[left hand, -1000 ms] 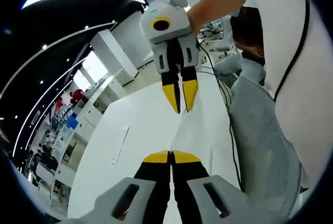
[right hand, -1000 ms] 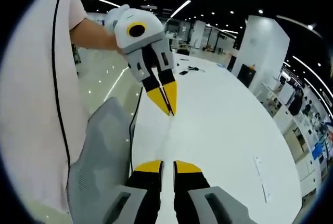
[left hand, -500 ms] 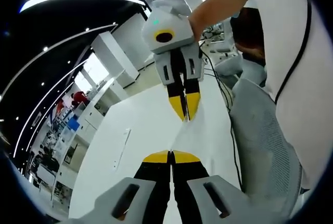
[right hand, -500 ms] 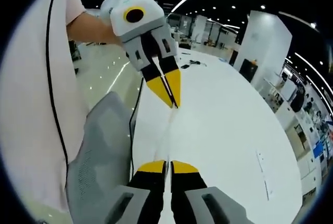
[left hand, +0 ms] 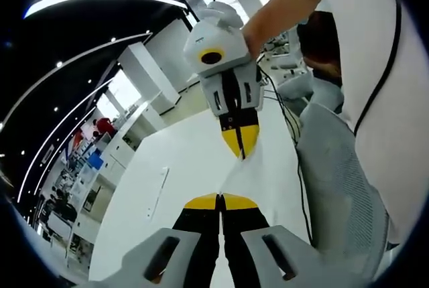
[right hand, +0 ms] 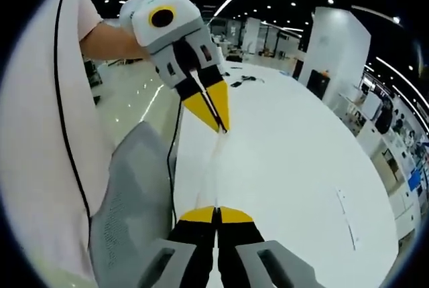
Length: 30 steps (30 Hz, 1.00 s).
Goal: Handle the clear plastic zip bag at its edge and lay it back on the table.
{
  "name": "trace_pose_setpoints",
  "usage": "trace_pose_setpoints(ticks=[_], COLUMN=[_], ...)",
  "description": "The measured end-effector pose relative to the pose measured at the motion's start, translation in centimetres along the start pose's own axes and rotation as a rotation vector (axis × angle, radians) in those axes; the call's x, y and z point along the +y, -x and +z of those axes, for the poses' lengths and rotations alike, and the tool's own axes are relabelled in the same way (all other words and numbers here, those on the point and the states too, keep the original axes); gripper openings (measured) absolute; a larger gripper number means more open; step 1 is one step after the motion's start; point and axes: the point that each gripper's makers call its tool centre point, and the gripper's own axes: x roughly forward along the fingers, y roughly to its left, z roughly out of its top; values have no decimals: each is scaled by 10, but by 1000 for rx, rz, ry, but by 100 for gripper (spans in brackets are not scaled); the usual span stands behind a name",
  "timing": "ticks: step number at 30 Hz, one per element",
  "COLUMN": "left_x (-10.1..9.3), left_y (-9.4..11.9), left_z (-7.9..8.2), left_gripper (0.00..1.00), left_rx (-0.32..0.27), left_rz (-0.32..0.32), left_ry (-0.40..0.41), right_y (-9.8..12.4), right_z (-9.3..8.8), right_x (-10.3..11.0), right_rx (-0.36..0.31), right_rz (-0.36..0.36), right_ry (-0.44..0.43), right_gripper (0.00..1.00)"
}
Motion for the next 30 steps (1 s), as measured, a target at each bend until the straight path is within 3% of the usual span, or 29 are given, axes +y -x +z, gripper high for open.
trace_pose_setpoints(ticks=[20,25,30], left_x=[0,7,6], left_y=[-6,-6,-6], left_z=[-12,-9,5], left_gripper=[1,15,14], left_rx=[35,23,0], left_rz=[-1,31,27], left_ry=[29,38,22], right_y=[5,7,6], right_z=[-4,-7,-9], right_x=[-20,-26,-30], right_rx=[111,146,178], right_rz=[-137,-175,-207], right_ry=[64,69,82], right_gripper=[0,0,0])
